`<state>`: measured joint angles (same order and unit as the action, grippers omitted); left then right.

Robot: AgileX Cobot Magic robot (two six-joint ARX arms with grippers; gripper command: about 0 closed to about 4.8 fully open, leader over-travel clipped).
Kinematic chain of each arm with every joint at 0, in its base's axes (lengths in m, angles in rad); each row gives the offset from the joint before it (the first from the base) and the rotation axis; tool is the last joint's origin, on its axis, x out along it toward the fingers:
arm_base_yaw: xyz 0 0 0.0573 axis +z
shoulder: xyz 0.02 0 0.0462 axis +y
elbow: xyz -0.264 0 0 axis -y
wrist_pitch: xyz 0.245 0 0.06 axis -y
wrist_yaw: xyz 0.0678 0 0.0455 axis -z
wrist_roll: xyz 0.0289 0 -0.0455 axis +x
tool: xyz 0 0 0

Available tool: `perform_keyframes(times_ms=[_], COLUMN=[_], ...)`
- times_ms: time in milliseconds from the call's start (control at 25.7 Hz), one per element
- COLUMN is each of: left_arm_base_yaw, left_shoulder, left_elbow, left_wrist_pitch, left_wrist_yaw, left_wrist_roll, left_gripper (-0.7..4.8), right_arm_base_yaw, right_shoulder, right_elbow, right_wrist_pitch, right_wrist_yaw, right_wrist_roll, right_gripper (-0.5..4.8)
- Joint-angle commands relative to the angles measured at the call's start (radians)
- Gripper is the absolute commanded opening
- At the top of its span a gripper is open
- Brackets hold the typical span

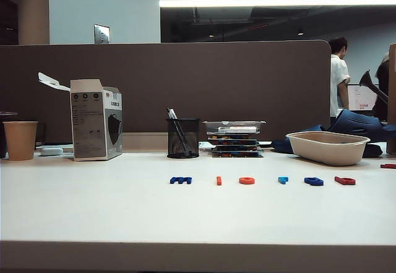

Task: Select the appropriate letters from the row of letter magnets placed on the table to arrange into the word "big".

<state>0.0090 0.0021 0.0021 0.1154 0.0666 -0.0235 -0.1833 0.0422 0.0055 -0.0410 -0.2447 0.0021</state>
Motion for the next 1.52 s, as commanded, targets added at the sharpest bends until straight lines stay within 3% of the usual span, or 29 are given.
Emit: perform_keyframes(times_ms=[39,701,857,935,1013,1169,1519], left_arm_base_yaw=[-0.001,-0.001,-0.002,-0.002,-0.002,-0.002,-0.002], left_shoulder=[0.0,0.0,0.0,0.0,0.011,0.061,0.303], left_elbow=[0.005,0.007,0.049,0.132,0.289,0.451,0.774], left_wrist_pitch=[0.012,0.014,0.016,-0.038,-0.257,-0.47,-0.674], left_wrist_yaw=[0.002,-0.001,0.035,0.132,0.18,0.253,0.454], left_wrist_roll=[-0.003,-0.005,-0.064,-0.062,-0.06,-0.056,-0.063], left_gripper=[-0.05,-0.05,-0.05,-0.05,-0.05,-0.05,-0.05], right_arm_base_yaw=[0.001,0.001,0.001,0.001,0.001,0.001,0.001], right_shoulder=[0.001,0.001,0.001,0.001,0.001,0.001,0.001], right_elbow=[-0.005,-0.005,-0.005,-0.005,-0.005,-0.005,-0.005], right_wrist_pitch=[0.023,0.023,0.023,0.023,0.023,0.023,0.023], right_wrist_yaw=[0.004,0.003,0.003,0.003,0.003,0.003,0.003], right_wrist_roll=[-0.003,-0.003,-0.003,-0.003,-0.003,-0.003,-0.002], right_gripper=[0.03,-0.01,-0.01,-0.01,-0.01,-0.01,-0.01])
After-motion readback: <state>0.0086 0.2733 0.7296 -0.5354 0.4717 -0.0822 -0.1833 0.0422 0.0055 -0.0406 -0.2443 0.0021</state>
